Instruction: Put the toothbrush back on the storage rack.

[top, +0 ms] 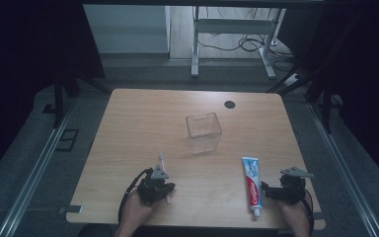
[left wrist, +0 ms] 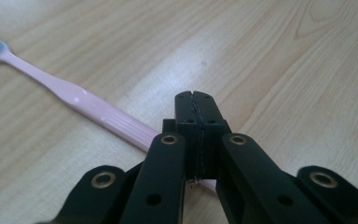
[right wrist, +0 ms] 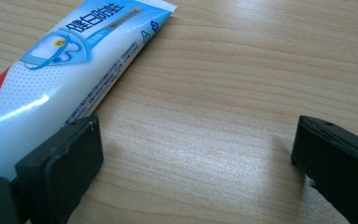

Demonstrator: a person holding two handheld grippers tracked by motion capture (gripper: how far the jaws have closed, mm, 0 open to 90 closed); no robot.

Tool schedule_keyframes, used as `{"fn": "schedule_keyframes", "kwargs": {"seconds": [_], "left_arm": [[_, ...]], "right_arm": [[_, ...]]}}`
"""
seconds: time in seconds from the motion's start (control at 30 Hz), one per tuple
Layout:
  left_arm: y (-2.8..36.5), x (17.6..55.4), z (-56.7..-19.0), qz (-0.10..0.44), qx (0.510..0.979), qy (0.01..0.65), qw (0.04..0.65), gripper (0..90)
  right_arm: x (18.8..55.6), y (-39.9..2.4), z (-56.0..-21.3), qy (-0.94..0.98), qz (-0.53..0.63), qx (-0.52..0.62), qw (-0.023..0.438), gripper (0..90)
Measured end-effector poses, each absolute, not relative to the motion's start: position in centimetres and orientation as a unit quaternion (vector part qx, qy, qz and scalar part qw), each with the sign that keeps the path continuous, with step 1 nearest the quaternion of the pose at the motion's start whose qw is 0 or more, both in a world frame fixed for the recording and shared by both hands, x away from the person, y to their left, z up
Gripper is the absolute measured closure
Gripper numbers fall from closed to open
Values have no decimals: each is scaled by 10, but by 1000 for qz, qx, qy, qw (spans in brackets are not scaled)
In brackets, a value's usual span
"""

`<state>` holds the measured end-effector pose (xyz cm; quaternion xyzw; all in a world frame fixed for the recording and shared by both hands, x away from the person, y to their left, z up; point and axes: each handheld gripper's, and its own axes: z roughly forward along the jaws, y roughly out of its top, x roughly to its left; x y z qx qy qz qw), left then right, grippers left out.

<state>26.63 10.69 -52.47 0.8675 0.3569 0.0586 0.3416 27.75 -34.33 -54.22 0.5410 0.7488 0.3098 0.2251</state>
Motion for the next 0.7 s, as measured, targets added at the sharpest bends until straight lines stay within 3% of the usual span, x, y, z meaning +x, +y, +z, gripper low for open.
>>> {"fn": "schedule_keyframes", "kwargs": {"seconds": [0.7], "left_arm": [[133,255,-527,75,867,374,320,892]], "right_arm": [[278,-343,-542,749,310,540,225,16]]}}
